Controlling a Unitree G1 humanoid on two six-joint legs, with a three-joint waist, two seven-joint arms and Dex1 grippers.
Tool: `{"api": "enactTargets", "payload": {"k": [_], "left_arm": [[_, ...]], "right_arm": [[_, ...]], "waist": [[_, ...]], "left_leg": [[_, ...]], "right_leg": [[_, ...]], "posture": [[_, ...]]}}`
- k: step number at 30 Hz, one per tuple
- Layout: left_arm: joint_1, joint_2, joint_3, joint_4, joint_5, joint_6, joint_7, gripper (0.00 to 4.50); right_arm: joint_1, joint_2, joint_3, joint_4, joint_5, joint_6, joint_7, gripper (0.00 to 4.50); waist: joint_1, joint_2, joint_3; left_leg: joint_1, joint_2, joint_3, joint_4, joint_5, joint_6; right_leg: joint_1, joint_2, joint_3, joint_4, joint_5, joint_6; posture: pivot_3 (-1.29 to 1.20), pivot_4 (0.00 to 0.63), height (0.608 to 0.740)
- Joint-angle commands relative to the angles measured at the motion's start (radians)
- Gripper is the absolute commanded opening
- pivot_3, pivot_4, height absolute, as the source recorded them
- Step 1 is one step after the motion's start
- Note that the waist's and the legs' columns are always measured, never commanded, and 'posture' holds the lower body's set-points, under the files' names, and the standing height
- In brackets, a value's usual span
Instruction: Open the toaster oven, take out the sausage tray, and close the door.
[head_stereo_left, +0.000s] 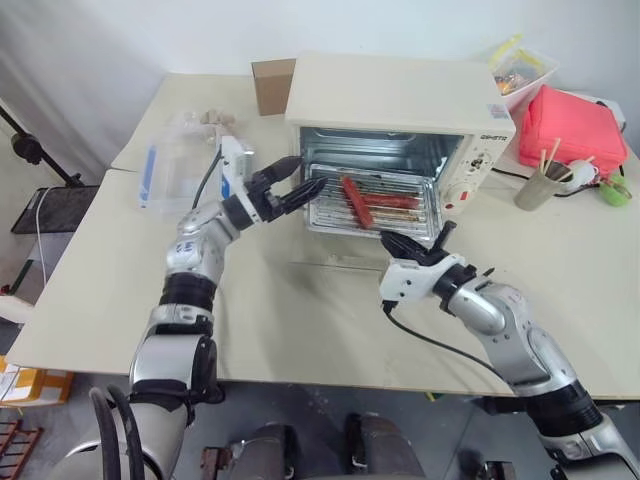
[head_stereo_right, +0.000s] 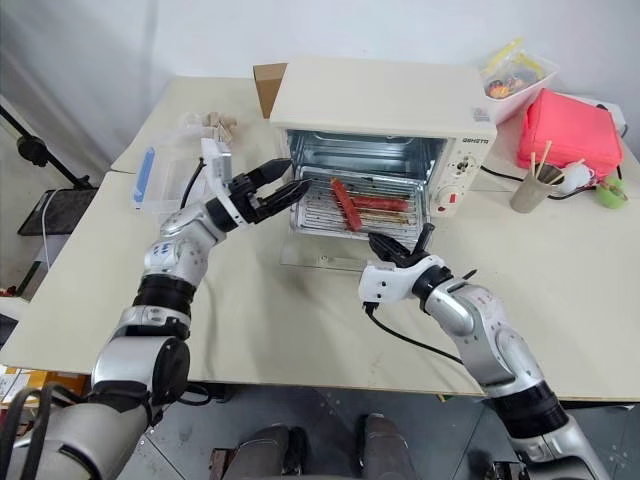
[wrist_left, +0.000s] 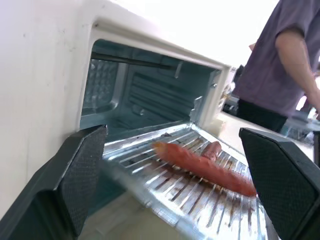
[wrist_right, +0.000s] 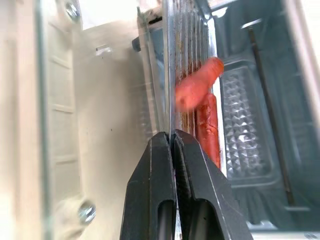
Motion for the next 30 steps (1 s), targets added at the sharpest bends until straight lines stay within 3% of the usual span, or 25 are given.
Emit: {"api": "enactTargets", "payload": {"k": [1, 4, 9, 16, 19, 30], "left_arm": [[0.042, 0.082, 0.017, -0.184, -0.09, 0.287, 0.032, 4.5], [0.061, 0.166, 0.011, -0.267, -0.181, 0.649, 0.062, 4.5], [0.039, 0.182, 0.082, -0.311, -0.31, 0.97, 0.135, 4.5], [0.037, 0.14, 0.129, -0.322, -0.346, 1.117, 0.255, 4.5], [0.049, 0.087, 0.162, -0.333, -0.366, 1.15, 0.305, 3.9], [0.062, 0.051, 0.212, -0.339, -0.381, 1.237, 0.393, 0.45]], "right_arm": [[0.016, -0.024, -0.039, -0.084, 0.005, -0.026, 0.007, 0.0], [0.016, -0.043, -0.037, -0.087, 0.019, -0.051, 0.035, 0.0], [-0.005, -0.068, -0.027, -0.067, 0.053, -0.097, 0.091, 0.0], [-0.041, -0.069, -0.01, -0.037, 0.08, -0.151, 0.138, 0.0], [-0.068, -0.055, 0.009, -0.028, 0.085, -0.168, 0.152, 0.0], [-0.065, -0.06, 0.005, -0.016, 0.101, -0.178, 0.171, 0.0]], "waist": [[0.001, 0.0, 0.0], [0.002, 0.0, 0.0], [0.015, 0.0, 0.0], [0.024, -0.001, 0.0], [0.024, -0.001, 0.0], [0.025, -0.001, 0.0]], "left_leg": [[0.0, 0.0, 0.0, 0.0, 0.0, 0.0], [0.0, 0.0, -0.001, 0.003, 0.0, 0.0], [0.0, -0.001, -0.004, 0.005, 0.0, 0.0], [0.0, -0.001, -0.003, 0.008, 0.0, 0.0], [0.0, -0.001, -0.003, 0.008, 0.0, 0.0], [0.0, -0.001, -0.003, 0.009, -0.001, -0.001]], "right_leg": [[0.0, 0.0, 0.0, 0.0, 0.0, 0.0], [0.001, 0.0, 0.0, 0.001, 0.0, 0.0], [0.003, -0.001, 0.001, 0.001, 0.0, 0.0], [0.003, 0.0, 0.001, 0.002, 0.0, 0.0], [0.003, 0.0, 0.001, 0.002, 0.0, 0.0], [0.003, 0.0, 0.001, 0.005, 0.0, 0.0]], "posture": [[0.0, 0.15, 0.74], [0.0, 0.15, 0.74], [0.0, 0.15, 0.74], [0.0, 0.15, 0.74], [0.0, 0.15, 0.74], [0.0, 0.15, 0.74]]}}
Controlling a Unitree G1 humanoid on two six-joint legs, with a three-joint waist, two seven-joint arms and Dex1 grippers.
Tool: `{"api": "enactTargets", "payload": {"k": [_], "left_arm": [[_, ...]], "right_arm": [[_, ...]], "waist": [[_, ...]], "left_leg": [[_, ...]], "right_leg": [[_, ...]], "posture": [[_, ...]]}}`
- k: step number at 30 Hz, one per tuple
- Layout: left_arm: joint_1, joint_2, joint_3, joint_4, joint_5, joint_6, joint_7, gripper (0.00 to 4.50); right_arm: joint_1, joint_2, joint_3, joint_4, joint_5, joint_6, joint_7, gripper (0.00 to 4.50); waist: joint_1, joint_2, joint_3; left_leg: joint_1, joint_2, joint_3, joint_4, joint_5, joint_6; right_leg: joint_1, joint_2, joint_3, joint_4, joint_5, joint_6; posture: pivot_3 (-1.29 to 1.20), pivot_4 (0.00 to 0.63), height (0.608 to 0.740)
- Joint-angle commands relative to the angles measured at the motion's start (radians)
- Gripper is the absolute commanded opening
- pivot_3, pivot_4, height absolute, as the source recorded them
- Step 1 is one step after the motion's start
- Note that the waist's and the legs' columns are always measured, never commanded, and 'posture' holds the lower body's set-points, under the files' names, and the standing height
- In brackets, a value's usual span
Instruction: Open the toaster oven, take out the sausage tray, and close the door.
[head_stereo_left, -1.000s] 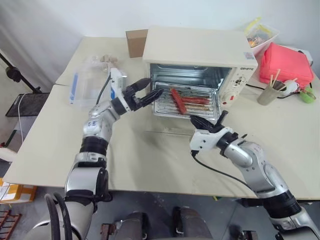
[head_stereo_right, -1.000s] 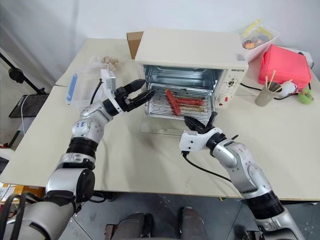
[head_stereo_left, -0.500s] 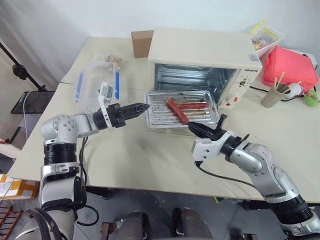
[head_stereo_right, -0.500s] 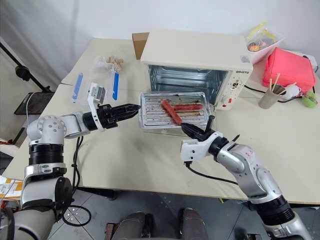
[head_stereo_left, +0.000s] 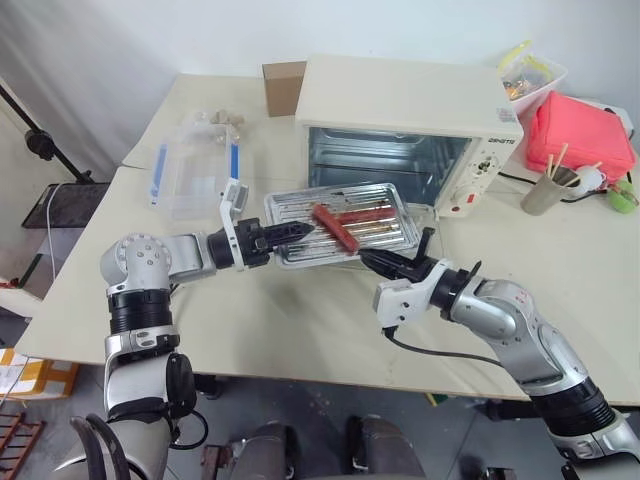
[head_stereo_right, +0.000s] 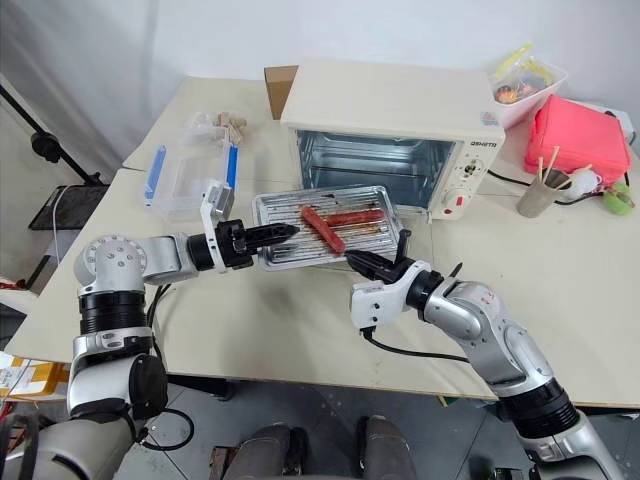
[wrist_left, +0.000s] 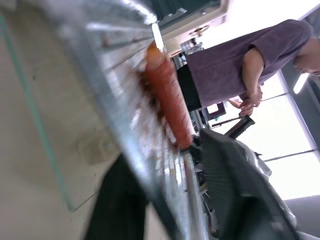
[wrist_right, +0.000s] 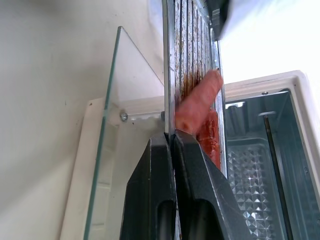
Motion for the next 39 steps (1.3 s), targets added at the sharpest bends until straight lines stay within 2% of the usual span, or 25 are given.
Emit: {"api": "enactTargets", "payload": {"k": [1, 5, 9, 11, 13, 16, 19, 23, 27, 29, 31, 34, 39], "left_arm": [[-0.01, -0.004, 0.051, -0.006, -0.032, 0.035, 0.017, 0.14], [-0.039, -0.027, 0.123, 0.044, -0.039, 0.103, 0.072, 0.03], [-0.085, -0.016, 0.177, 0.198, -0.139, 0.146, 0.147, 0.03], [-0.097, 0.0, 0.197, 0.243, -0.197, 0.146, 0.179, 0.0], [-0.089, 0.059, 0.18, 0.305, -0.264, 0.146, 0.209, 0.0], [-0.013, 0.199, 0.107, 0.365, -0.406, 0.146, 0.232, 0.0], [0.042, 0.273, 0.095, 0.396, -0.518, 0.146, 0.26, 0.0], [0.155, 0.326, 0.111, 0.357, -0.651, 0.146, 0.304, 0.0], [0.271, 0.335, 0.176, 0.292, -0.79, 0.146, 0.369, 0.0], [0.356, 0.319, 0.221, 0.237, -0.877, 0.099, 0.442, 0.0], [0.44, 0.305, 0.236, 0.171, -0.986, 0.035, 0.512, 0.0], [0.532, 0.273, 0.249, 0.067, -1.12, -0.066, 0.597, 0.0], [0.636, 0.153, 0.343, -0.093, -1.137, -0.166, 0.662, 0.0]], "right_arm": [[-0.001, -0.009, -0.027, -0.02, 0.023, -0.012, 0.0, 0.0], [0.003, -0.007, -0.029, -0.022, 0.04, -0.009, 0.012, 0.0], [0.021, 0.017, -0.036, -0.037, 0.138, 0.031, 0.047, 0.0], [0.03, 0.012, -0.035, -0.045, 0.171, 0.04, 0.07, 0.52], [0.053, -0.008, -0.047, -0.047, 0.224, 0.029, 0.098, 0.99], [0.146, -0.046, -0.125, -0.058, 0.516, -0.059, 0.206, 1.96], [0.218, -0.096, -0.203, -0.036, 0.665, -0.029, 0.281, 1.96], [0.258, -0.116, -0.332, 0.009, 0.8, 0.059, 0.294, 1.96], [0.286, -0.152, -0.429, 0.079, 0.904, 0.183, 0.344, 1.22], [0.295, -0.173, -0.45, 0.148, 0.927, 0.236, 0.381, 0.48], [0.294, -0.187, -0.451, 0.207, 0.926, 0.27, 0.412, 0.07], [0.26, -0.179, -0.443, 0.294, 0.899, 0.27, 0.429, 0.07], [0.151, -0.14, -0.381, 0.511, 0.832, 0.24, 0.455, 0.07]], "waist": [[0.0, 0.0, 0.0], [0.0, 0.0, 0.0], [0.001, 0.0, 0.0], [0.001, 0.0, 0.0], [0.0, 0.0, 0.0], [-0.011, -0.001, 0.0], [-0.015, -0.001, 0.0], [-0.012, -0.002, 0.0], [-0.005, -0.002, 0.0], [-0.001, -0.002, 0.0], [-0.002, -0.002, 0.0], [-0.001, -0.001, 0.0], [-0.002, -0.002, 0.0]], "left_leg": [[0.0, 0.0, 0.0, 0.0, 0.0, 0.0], [0.0, 0.0, 0.0, 0.0, 0.0, 0.0], [0.0, 0.0, 0.0, 0.001, 0.0, 0.0], [0.0, 0.0, 0.0, 0.001, 0.0, 0.0], [0.001, 0.0, 0.0, 0.001, 0.0, 0.0], [0.003, 0.001, 0.0, 0.0, -0.001, -0.002], [0.004, 0.001, -0.001, -0.001, -0.002, -0.003], [0.004, 0.001, -0.001, 0.001, -0.002, -0.002], [0.004, 0.0, -0.001, 0.001, -0.002, -0.001], [0.004, 0.001, -0.001, 0.001, -0.003, -0.001], [0.005, 0.001, -0.001, 0.001, -0.003, -0.001], [0.005, 0.001, -0.001, 0.0, -0.003, -0.001], [0.005, 0.0, 0.0, 0.001, -0.003, -0.001]], "right_leg": [[0.0, 0.0, 0.0, 0.0, 0.0, 0.0], [0.0, 0.0, 0.0, 0.0, 0.0, 0.0], [0.0, 0.0, 0.0, 0.001, 0.0, 0.0], [0.0, 0.0, 0.0, 0.001, 0.0, 0.0], [0.0, 0.0, 0.0, 0.002, 0.0, 0.0], [0.0, 0.001, 0.001, 0.002, 0.0, 0.0], [0.0, 0.0, 0.002, 0.003, 0.0, 0.0], [0.002, -0.001, 0.003, 0.002, 0.0, 0.0], [0.002, -0.002, 0.004, 0.002, 0.0, 0.0], [0.002, -0.002, 0.004, 0.002, 0.0, 0.0], [0.002, -0.003, 0.004, 0.0, 0.0, 0.0], [0.002, -0.003, 0.005, -0.001, 0.0, -0.001], [0.002, -0.004, 0.005, -0.002, 0.0, -0.001]], "posture": [[0.0, 0.15, 0.74], [0.0, 0.15, 0.74], [0.0, 0.15, 0.74], [0.0, 0.15, 0.74], [0.0, 0.15, 0.74], [0.0, 0.15, 0.74], [0.0, 0.15, 0.74], [0.0, 0.15, 0.74], [0.0, 0.15, 0.74], [0.0, 0.15, 0.74], [0.0, 0.15, 0.74], [0.0, 0.15, 0.74], [0.0, 0.15, 0.74]]}}
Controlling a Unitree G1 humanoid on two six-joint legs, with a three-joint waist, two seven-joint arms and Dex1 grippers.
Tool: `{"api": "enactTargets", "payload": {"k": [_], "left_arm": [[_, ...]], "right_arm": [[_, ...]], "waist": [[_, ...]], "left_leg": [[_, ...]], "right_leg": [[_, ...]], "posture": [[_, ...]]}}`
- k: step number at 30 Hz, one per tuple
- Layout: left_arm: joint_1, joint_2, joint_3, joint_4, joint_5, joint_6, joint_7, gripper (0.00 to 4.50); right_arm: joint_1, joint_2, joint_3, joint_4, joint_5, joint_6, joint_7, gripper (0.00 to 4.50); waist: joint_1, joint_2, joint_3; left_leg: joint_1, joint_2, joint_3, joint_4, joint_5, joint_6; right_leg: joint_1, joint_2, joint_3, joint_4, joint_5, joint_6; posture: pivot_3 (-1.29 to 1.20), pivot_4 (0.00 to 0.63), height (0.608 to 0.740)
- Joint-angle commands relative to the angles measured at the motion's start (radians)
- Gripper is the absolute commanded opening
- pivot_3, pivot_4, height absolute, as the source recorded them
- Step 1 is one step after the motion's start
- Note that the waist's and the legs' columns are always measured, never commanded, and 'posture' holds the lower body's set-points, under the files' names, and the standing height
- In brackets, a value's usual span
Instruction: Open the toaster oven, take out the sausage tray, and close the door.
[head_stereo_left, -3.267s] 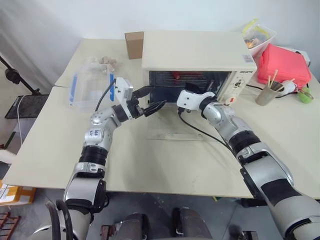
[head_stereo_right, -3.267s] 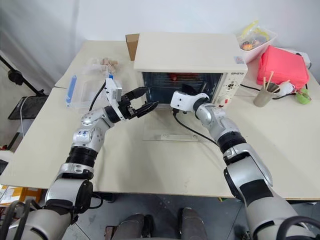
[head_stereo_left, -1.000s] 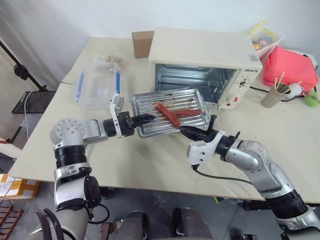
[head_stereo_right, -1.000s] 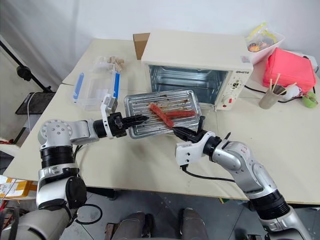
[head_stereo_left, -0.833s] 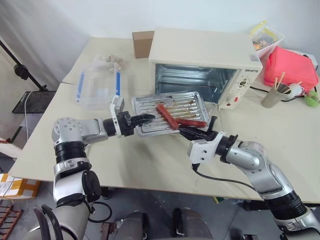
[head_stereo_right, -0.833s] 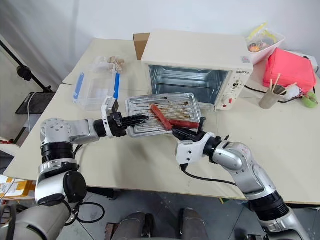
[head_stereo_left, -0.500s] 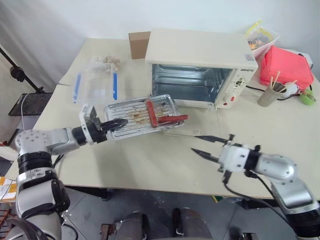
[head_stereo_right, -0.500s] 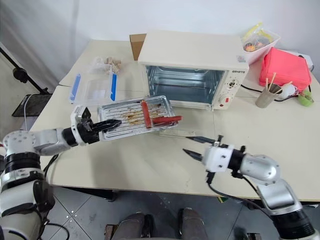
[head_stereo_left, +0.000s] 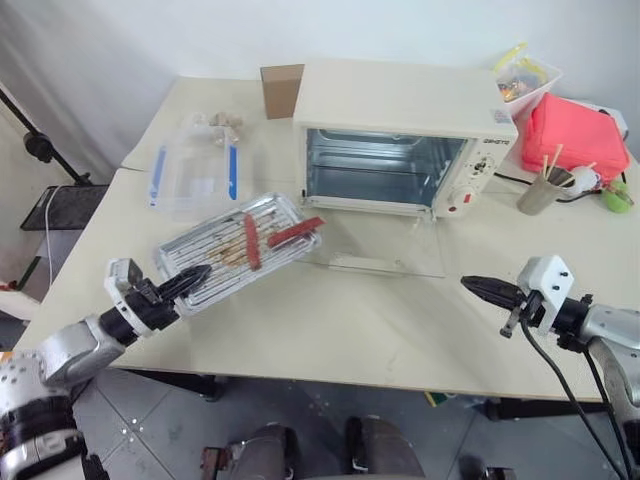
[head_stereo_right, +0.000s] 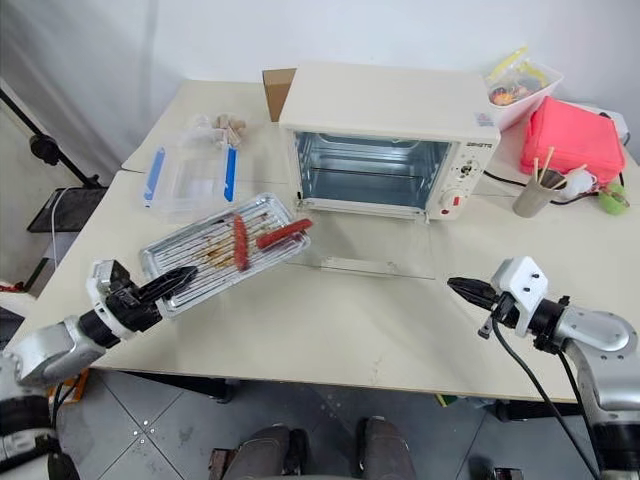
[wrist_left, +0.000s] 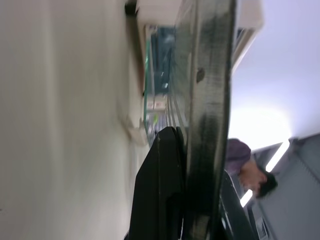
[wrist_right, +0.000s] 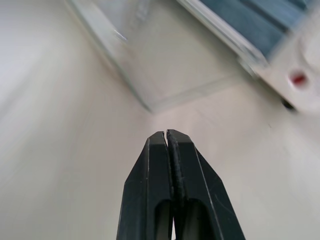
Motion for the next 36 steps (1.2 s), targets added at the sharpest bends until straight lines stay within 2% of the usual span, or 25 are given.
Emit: {"api": "enactTargets", "payload": {"k": [1, 6, 10, 15, 20, 26, 33, 36], "left_arm": [[0.067, -0.091, 0.093, -0.147, -0.044, -0.084, 0.052, 0.0], [0.121, -0.293, 0.167, -0.318, -0.044, -0.203, 0.149, 0.0], [0.156, -0.398, 0.179, -0.416, -0.044, -0.262, 0.208, 0.0], [0.159, -0.495, 0.176, -0.488, -0.044, -0.326, 0.254, 0.0], [0.154, -0.55, 0.161, -0.533, -0.044, -0.366, 0.286, 0.0], [0.157, -0.536, 0.161, -0.547, -0.044, -0.364, 0.289, 0.0], [0.179, -0.388, 0.082, -0.454, -0.044, -0.224, 0.212, 0.0], [0.156, -0.301, 0.026, -0.385, -0.044, -0.147, 0.148, 0.0]], "right_arm": [[-0.081, 0.046, 0.052, 0.127, -0.033, -0.011, 0.041, 0.07], [-0.166, 0.12, 0.093, 0.199, -0.024, 0.002, 0.095, 0.07], [-0.19, 0.149, 0.077, 0.216, -0.006, -0.01, 0.129, 0.07], [-0.212, 0.203, 0.014, 0.213, 0.065, -0.053, 0.15, 0.07], [-0.225, 0.221, -0.026, 0.164, 0.114, -0.038, 0.149, 0.07], [-0.267, 0.215, -0.117, 0.032, 0.233, 0.072, 0.07, 0.07], [-0.21, 0.169, -0.173, -0.139, 0.315, 0.219, 0.029, 0.07], [-0.117, 0.135, -0.188, -0.231, 0.308, 0.212, 0.072, 0.68]], "waist": [[0.0, 0.0, 0.0], [0.0, 0.0, 0.0], [0.003, 0.0, -0.001], [0.005, 0.0, -0.001], [0.006, 0.0, -0.001], [0.006, 0.0, -0.001], [0.012, 0.0, -0.001], [0.016, 0.0, -0.001]], "left_leg": [[0.0, 0.0, 0.0, 0.0, 0.0, 0.0], [0.0, 0.0, 0.002, 0.0, 0.0, 0.0], [0.0, 0.0, 0.002, 0.001, 0.0, 0.0], [0.0, 0.0, 0.002, 0.001, 0.0, 0.001], [0.0, 0.0, 0.002, 0.001, 0.0, 0.001], [0.0, 0.0, 0.001, 0.001, 0.0, 0.001], [-0.001, 0.0, 0.0, 0.0, -0.001, 0.002], [-0.001, 0.0, -0.001, 0.0, -0.001, 0.002]], "right_leg": [[0.0, 0.001, 0.0, 0.0, 0.0, 0.0], [0.0, 0.001, 0.0, -0.001, 0.0, 0.0], [0.001, 0.002, 0.0, -0.002, 0.0, 0.0], [0.002, 0.002, 0.0, -0.003, 0.0, 0.0], [0.002, 0.002, 0.0, -0.003, 0.0, 0.0], [0.002, 0.002, 0.0, -0.003, 0.0, 0.0], [0.003, 0.002, -0.001, -0.005, 0.0, 0.0], [0.003, 0.002, 0.0, -0.006, 0.0, 0.0]], "posture": [[0.0, 0.15, 0.74], [0.0, 0.15, 0.74], [0.0, 0.15, 0.74], [0.0, 0.15, 0.74], [0.0, 0.15, 0.74], [0.0, 0.15, 0.74], [0.0, 0.15, 0.74], [0.0, 0.15, 0.74]]}}
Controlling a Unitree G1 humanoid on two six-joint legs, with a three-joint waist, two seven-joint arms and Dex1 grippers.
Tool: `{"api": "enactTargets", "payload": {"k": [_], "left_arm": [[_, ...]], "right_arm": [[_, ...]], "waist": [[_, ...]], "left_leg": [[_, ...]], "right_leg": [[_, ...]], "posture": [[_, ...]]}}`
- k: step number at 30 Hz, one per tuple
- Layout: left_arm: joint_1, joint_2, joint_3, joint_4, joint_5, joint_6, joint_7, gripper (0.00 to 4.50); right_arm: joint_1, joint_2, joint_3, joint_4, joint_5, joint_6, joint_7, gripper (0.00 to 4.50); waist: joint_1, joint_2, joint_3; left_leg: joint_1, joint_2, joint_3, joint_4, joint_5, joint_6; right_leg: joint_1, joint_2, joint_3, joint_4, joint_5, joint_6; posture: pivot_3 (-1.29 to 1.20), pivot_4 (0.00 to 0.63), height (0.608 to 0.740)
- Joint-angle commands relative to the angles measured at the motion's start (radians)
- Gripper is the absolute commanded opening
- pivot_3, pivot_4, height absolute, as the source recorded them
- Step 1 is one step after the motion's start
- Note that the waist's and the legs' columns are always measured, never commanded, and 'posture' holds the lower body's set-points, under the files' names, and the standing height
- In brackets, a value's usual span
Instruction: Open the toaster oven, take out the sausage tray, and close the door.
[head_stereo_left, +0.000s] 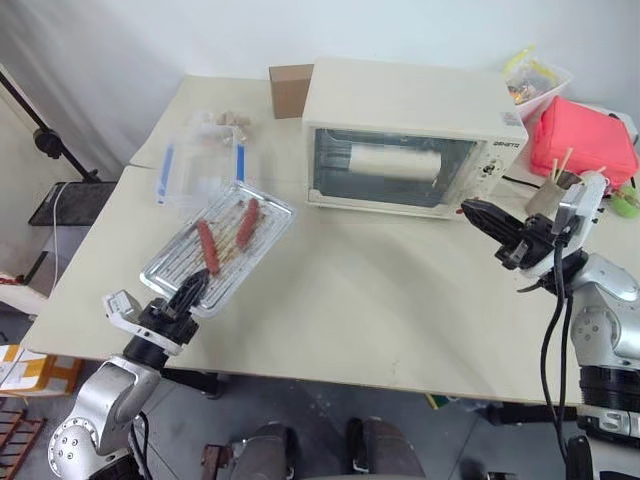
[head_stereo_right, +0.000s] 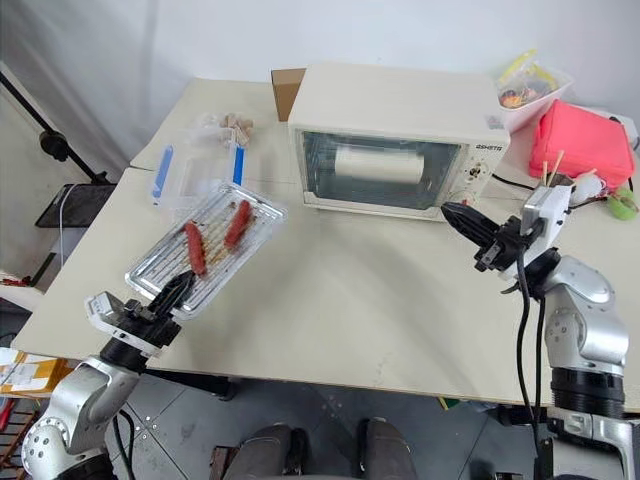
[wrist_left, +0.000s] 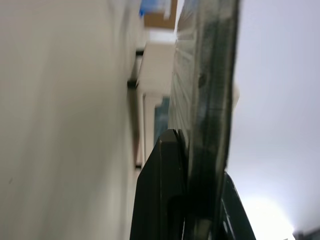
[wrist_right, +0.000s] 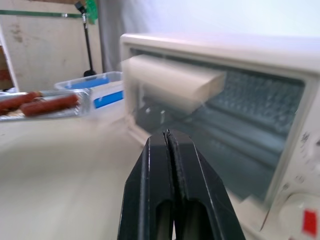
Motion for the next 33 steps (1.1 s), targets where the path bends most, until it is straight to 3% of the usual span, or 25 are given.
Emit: {"api": "enactTargets", "payload": {"k": [1, 8, 12, 15, 17, 23, 33], "left_arm": [[-0.032, 0.094, -0.065, 0.063, -0.027, 0.095, -0.095, 0.0], [-0.195, 0.244, -0.286, 0.311, -0.027, 0.231, -0.177, 0.0], [-0.274, 0.288, -0.416, 0.415, -0.027, 0.264, -0.2, 0.0], [-0.361, 0.276, -0.498, 0.494, 0.052, 0.293, -0.244, 0.0], [-0.476, 0.231, -0.585, 0.577, 0.194, 0.332, -0.314, 0.0], [-0.673, 0.146, -0.691, 0.726, 0.496, 0.355, -0.537, 0.0], [-0.82, 0.091, -0.781, 0.847, 0.889, 0.319, -0.808, 0.0]], "right_arm": [[0.093, -0.055, -0.038, -0.131, 0.018, -0.001, 0.052, 1.0], [0.321, -0.078, -0.09, -0.282, 0.019, -0.041, 0.102, 3.37], [0.399, -0.07, -0.104, -0.347, 0.034, -0.025, 0.089, 4.47], [0.471, -0.062, -0.123, -0.388, 0.023, -0.049, 0.095, 4.47], [0.577, -0.063, -0.171, -0.397, -0.01, -0.099, 0.132, 4.47], [0.752, -0.059, -0.287, -0.363, -0.055, -0.202, 0.165, 4.47], [0.845, -0.035, -0.338, -0.376, -0.062, -0.226, 0.107, 4.47]], "waist": [[0.002, 0.0, 0.0], [0.016, 0.0, 0.0], [0.013, 0.001, 0.0], [0.018, 0.003, -0.001], [0.044, 0.005, -0.002], [0.057, 0.007, -0.004], [0.065, 0.01, -0.005]], "left_leg": [[0.0, 0.0, 0.0, 0.0, 0.0, 0.0], [0.0, 0.0, 0.0, 0.0, 0.0, -0.001], [0.0, -0.001, 0.0, 0.0, -0.001, -0.001], [0.001, -0.001, 0.0, -0.001, -0.001, -0.001], [0.001, -0.001, -0.001, 0.0, 0.0, -0.001], [0.003, -0.009, -0.004, -0.001, -0.002, 0.002], [0.017, -0.015, -0.003, -0.015, -0.005, -0.003]], "right_leg": [[0.0, 0.0, 0.0, 0.0, 0.0, 0.0], [0.0, 0.0, 0.001, 0.0, 0.0, 0.0], [0.0, 0.0, 0.002, 0.0, 0.0, 0.0], [0.0, 0.0, 0.001, 0.0, 0.0, 0.0], [0.002, 0.0, 0.0, 0.0, 0.0, 0.0], [0.011, -0.004, 0.002, -0.01, 0.003, 0.006], [0.023, -0.011, 0.003, -0.023, 0.007, 0.013]], "posture": [[0.0, 0.15, 0.74], [0.0, 0.15, 0.74], [0.0, 0.15, 0.74], [0.0, 0.15, 0.74], [0.0, 0.15, 0.74], [0.0, 0.15, 0.74], [0.0, 0.15, 0.74]]}}
